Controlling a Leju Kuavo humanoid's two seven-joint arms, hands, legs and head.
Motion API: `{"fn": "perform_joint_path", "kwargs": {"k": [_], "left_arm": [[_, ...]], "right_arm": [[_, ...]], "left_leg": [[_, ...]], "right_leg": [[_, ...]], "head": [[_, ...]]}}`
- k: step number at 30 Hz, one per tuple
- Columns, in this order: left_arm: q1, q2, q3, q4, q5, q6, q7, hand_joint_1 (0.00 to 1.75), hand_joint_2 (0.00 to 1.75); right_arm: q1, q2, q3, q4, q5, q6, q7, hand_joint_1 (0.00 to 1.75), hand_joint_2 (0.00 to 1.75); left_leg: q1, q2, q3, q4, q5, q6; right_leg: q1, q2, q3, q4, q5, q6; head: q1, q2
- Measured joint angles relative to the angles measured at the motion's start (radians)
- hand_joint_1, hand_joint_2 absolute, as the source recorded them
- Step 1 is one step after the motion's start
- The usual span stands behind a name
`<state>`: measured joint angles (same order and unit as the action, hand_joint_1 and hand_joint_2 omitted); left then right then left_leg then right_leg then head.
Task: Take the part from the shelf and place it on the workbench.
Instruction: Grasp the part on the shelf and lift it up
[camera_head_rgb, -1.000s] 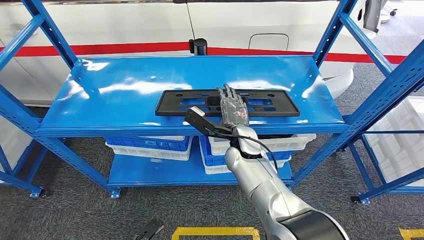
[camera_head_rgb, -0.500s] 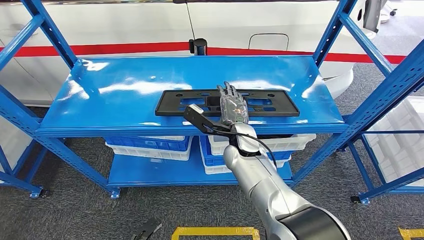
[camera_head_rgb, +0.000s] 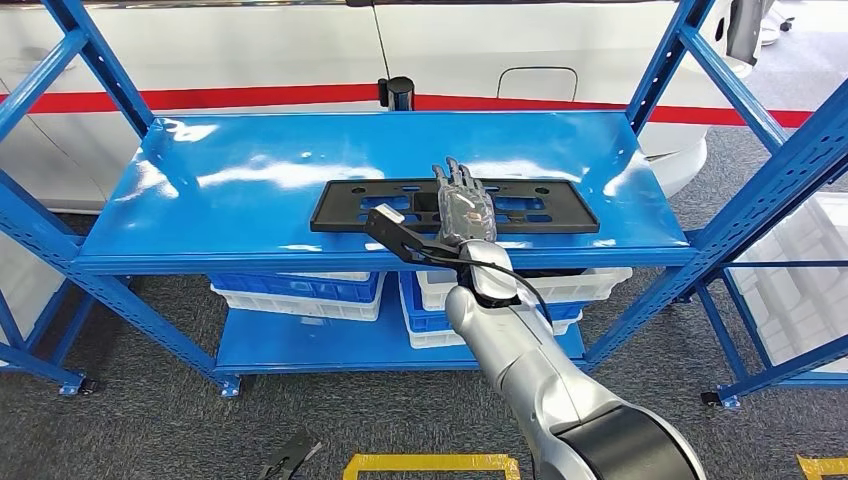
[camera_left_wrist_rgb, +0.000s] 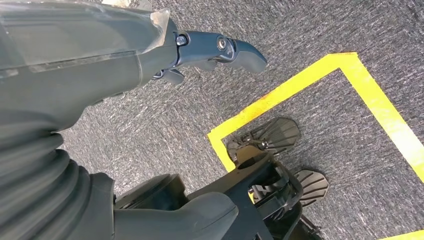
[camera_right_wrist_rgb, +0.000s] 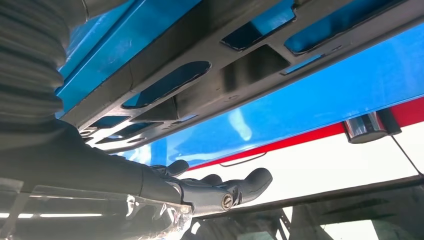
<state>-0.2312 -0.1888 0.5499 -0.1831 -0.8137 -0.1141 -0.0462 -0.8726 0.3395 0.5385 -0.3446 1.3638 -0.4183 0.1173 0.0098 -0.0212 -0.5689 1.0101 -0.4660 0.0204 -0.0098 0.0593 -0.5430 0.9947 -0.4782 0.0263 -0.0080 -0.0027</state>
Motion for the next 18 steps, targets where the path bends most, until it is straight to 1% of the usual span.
{"fn": "perform_joint_path", "kwargs": {"k": [10, 18], "left_arm": [[-0.009, -0.001, 0.003, 0.0, -0.003, -0.005, -0.003, 0.0, 1.75], [-0.015, -0.001, 0.003, 0.0, -0.003, -0.003, -0.002, 0.0, 1.75]], "right_arm": [[-0.001, -0.006, 0.003, 0.018, -0.005, 0.005, 0.031, 0.0, 1.75], [-0.001, -0.015, 0.002, 0.032, -0.006, 0.014, 0.039, 0.0, 1.75]], "left_leg": [[0.0, 0.0, 0.0, 0.0, 0.0, 0.0], [0.0, 0.0, 0.0, 0.0, 0.0, 0.0]], "right_leg": [[0.0, 0.0, 0.0, 0.0, 0.0, 0.0], [0.0, 0.0, 0.0, 0.0, 0.0, 0.0]], "head": [[0.0, 0.0], [0.0, 0.0]]}}
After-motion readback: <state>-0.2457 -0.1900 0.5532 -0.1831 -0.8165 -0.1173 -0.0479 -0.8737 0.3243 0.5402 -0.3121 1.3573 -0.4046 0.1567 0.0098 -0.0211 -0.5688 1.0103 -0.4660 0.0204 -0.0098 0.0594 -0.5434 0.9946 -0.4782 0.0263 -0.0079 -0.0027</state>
